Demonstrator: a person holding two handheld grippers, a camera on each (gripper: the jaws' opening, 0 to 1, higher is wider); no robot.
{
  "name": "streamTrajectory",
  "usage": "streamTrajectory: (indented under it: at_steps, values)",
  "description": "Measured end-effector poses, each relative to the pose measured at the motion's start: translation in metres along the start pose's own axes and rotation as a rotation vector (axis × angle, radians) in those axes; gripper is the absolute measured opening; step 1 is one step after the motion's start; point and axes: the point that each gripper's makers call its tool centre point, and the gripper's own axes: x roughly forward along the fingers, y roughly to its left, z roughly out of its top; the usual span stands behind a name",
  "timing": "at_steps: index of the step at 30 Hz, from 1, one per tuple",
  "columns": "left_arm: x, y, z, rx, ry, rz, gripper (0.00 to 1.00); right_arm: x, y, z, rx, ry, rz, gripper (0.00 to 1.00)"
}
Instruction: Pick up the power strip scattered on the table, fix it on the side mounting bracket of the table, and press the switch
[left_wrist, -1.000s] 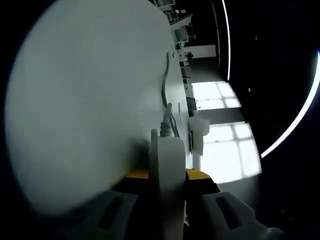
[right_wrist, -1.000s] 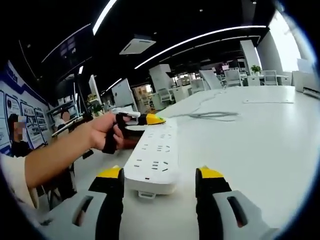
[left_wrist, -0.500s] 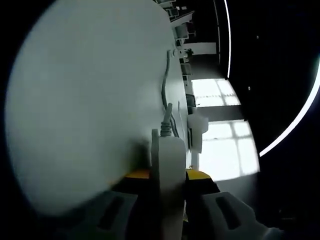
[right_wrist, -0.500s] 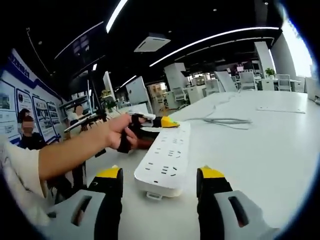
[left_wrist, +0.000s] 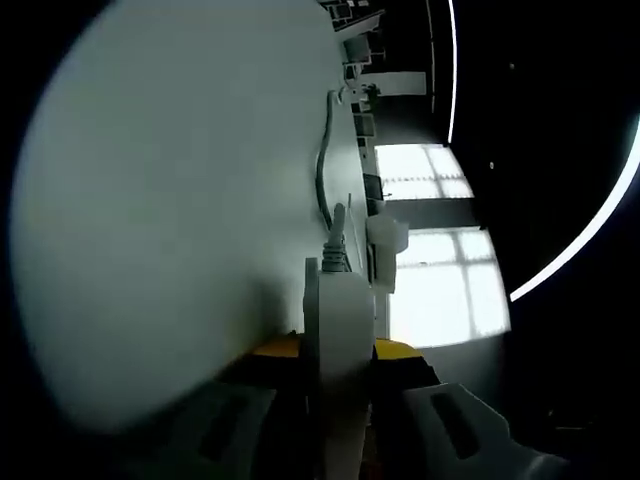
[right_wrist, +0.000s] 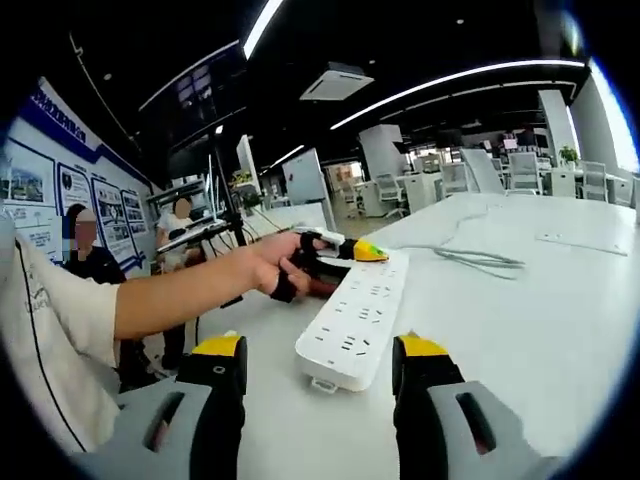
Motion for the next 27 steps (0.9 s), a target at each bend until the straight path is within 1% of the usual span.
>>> streamTrajectory:
  at_steps: [3,7,9,12,13,15,16,18,19,20,21,23,27]
  values:
    - [-0.003,-0.005,-0.001,-0.008,0.012,-0.022,0.26,-0.003,0.000,0.000,-0.007,0.008,0.011,0.54]
    - [-0.005,-0.010,-0.004,-0.002,0.054,-0.029,0.26,-0.010,0.000,0.006,-0.004,-0.009,0.026,0.54]
    - [-0.006,-0.011,-0.004,0.003,0.064,-0.031,0.26,-0.013,-0.001,0.009,-0.006,-0.017,0.027,0.53]
    - [-0.010,-0.013,-0.001,-0.008,0.078,-0.046,0.26,-0.019,-0.003,0.014,-0.002,-0.032,0.033,0.53]
    - [-0.011,-0.016,0.001,-0.003,0.075,-0.060,0.26,-0.020,-0.001,0.015,-0.002,-0.035,0.037,0.53]
    - [-0.013,-0.016,0.005,-0.015,0.085,-0.065,0.26,-0.021,0.004,0.017,-0.014,-0.037,0.047,0.53]
    - [-0.015,-0.018,0.005,-0.016,0.092,-0.077,0.26,-0.022,0.006,0.019,-0.018,-0.038,0.052,0.52]
    - [-0.016,-0.020,0.004,-0.015,0.109,-0.081,0.26,-0.024,0.009,0.022,-0.025,-0.046,0.063,0.52]
    - [-0.018,-0.022,0.003,-0.001,0.136,-0.086,0.26,-0.025,0.009,0.023,-0.026,-0.049,0.065,0.52]
    - [-0.020,-0.023,0.012,-0.004,0.136,-0.089,0.26,-0.026,0.010,0.025,-0.028,-0.055,0.072,0.52]
    - [-0.021,-0.022,0.015,-0.002,0.142,-0.092,0.26,-0.027,0.011,0.026,-0.030,-0.058,0.078,0.52]
    - [-0.024,-0.023,0.015,-0.009,0.160,-0.106,0.26,-0.029,0.014,0.028,-0.040,-0.063,0.090,0.52]
    - [-0.030,-0.023,0.018,-0.011,0.173,-0.118,0.26,-0.032,0.016,0.029,-0.059,-0.062,0.112,0.52]
